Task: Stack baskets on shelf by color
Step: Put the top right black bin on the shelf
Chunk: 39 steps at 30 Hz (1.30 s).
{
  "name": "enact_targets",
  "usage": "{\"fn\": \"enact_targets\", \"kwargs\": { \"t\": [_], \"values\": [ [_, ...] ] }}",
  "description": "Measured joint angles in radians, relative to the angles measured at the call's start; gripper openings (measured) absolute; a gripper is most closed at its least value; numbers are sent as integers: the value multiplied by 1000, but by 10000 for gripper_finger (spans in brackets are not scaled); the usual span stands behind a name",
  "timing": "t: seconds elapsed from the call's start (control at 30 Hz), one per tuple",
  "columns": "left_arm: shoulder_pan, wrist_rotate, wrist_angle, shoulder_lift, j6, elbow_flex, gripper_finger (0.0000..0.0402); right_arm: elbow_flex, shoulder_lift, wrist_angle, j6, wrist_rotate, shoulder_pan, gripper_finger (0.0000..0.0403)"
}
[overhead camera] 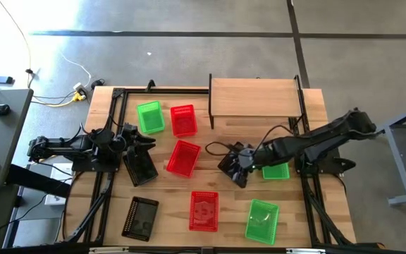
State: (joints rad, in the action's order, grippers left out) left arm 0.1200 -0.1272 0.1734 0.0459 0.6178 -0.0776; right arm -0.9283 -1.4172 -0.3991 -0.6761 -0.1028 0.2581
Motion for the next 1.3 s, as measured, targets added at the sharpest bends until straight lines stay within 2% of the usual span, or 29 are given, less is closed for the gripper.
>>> {"fn": "enact_targets", "kwargs": {
  "t": [0.37, 0.83, 0.97, 1.2, 1.3],
  "values": [
    [0, -17, -2, 0, 0, 0, 142, 0, -141, 23, -42, 6, 0, 140],
    [0, -18, -2, 0, -1, 0, 142, 0, -244, 74, -92, 32, 0, 136],
    [0, -18, -2, 0, -1, 0, 142, 0, -249, 62, -113, 47, 0, 107],
    [0, -18, -2, 0, -1, 0, 142, 0, -248, 38, -134, 75, -3, 19],
    [0, -18, -2, 0, -1, 0, 142, 0, -247, 41, -136, 82, -2, 9]
  ]
}}
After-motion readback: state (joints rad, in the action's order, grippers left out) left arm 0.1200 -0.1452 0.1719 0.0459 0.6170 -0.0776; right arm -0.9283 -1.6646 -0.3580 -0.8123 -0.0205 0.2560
